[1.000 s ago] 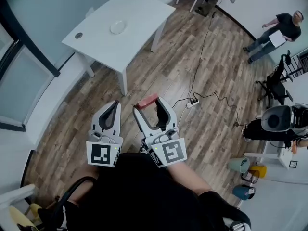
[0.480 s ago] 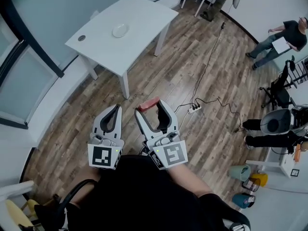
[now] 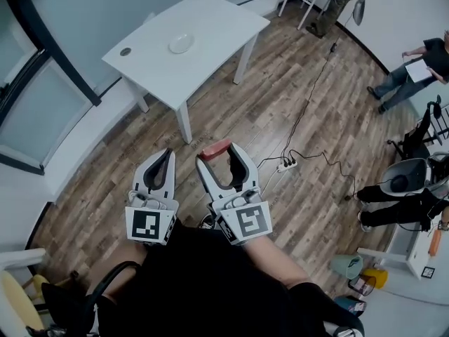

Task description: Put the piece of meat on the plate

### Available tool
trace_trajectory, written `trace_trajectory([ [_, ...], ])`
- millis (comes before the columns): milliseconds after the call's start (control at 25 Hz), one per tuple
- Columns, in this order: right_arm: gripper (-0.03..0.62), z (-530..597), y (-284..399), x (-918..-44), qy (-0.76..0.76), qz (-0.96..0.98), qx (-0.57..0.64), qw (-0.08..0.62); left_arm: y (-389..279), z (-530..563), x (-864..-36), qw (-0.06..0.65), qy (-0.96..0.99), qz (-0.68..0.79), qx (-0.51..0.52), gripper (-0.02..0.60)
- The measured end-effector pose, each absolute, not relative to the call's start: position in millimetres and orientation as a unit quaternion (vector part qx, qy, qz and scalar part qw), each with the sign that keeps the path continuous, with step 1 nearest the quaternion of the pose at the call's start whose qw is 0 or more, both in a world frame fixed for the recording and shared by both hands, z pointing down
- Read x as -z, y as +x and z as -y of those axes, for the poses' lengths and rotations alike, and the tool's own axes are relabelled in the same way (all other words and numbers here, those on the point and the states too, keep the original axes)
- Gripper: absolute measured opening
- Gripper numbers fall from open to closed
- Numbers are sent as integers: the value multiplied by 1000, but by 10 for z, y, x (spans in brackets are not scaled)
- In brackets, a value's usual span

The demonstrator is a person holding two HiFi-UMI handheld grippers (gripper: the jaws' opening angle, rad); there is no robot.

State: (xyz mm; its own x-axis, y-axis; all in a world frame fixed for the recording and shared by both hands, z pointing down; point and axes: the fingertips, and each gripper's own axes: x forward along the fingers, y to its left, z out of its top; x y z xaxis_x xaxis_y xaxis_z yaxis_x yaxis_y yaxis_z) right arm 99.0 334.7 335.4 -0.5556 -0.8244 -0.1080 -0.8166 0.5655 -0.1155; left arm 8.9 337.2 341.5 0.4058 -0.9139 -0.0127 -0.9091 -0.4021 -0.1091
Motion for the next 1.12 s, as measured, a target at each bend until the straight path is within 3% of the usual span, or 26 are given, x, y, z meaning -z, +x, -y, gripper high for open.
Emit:
trace_trajectory([
  [400, 288, -2965, 852, -3436, -461, -885, 28, 61, -11, -2988, -3576, 28, -834, -551, 25, 3],
  [1120, 288, -1201, 282, -3506, -485, -874, 27, 24, -524, -1075, -3675, 10, -853, -522, 18, 3],
])
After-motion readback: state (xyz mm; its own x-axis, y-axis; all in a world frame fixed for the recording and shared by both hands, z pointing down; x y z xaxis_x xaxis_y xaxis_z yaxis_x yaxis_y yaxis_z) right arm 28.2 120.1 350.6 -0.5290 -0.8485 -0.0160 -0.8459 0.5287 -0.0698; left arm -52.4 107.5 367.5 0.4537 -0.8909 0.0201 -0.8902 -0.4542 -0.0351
